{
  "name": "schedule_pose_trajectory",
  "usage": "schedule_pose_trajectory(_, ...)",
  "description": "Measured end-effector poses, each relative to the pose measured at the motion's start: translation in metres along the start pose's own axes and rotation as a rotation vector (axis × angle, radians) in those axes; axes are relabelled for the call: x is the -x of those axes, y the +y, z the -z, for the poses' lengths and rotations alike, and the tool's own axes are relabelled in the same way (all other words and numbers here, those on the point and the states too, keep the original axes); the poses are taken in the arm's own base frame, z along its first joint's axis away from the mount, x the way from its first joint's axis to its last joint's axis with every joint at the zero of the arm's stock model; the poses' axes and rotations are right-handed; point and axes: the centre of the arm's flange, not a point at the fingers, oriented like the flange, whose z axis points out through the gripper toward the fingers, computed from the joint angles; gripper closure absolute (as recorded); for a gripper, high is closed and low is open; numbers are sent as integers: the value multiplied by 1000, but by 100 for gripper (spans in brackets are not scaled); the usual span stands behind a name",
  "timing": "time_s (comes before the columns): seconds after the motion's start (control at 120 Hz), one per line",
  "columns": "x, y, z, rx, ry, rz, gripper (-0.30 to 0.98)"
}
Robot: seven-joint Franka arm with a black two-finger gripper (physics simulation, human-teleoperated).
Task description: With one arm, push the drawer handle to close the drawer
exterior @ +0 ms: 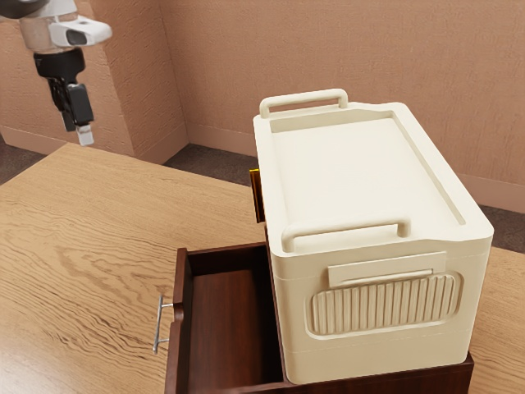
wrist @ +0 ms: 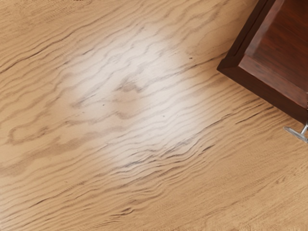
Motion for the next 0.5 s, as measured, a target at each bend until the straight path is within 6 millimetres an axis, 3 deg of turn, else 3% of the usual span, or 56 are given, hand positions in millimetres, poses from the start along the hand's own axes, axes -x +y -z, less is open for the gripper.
schedule_pose_trajectory(0.133,1,1,2,0,-2,-77,0)
schedule_pose_trajectory(0.208,33,34,92,-125,137,-142,0)
schedule_pose_trajectory(0.233,47,44,102,-141,139,-162,0)
schedule_pose_trajectory(0.283,79,58,103,-159,101,-186,0)
schedule_pose_trajectory(0.317,103,68,84,-158,60,-202,0)
schedule_pose_trajectory(0.35,115,72,50,-137,6,-222,0)
schedule_pose_trajectory(0.433,112,61,-65,-47,-137,-283,0)
schedule_pose_trajectory(0.458,114,56,-86,-33,-153,-291,0)
schedule_pose_trajectory(0.5,113,53,-105,-30,-157,-315,0)
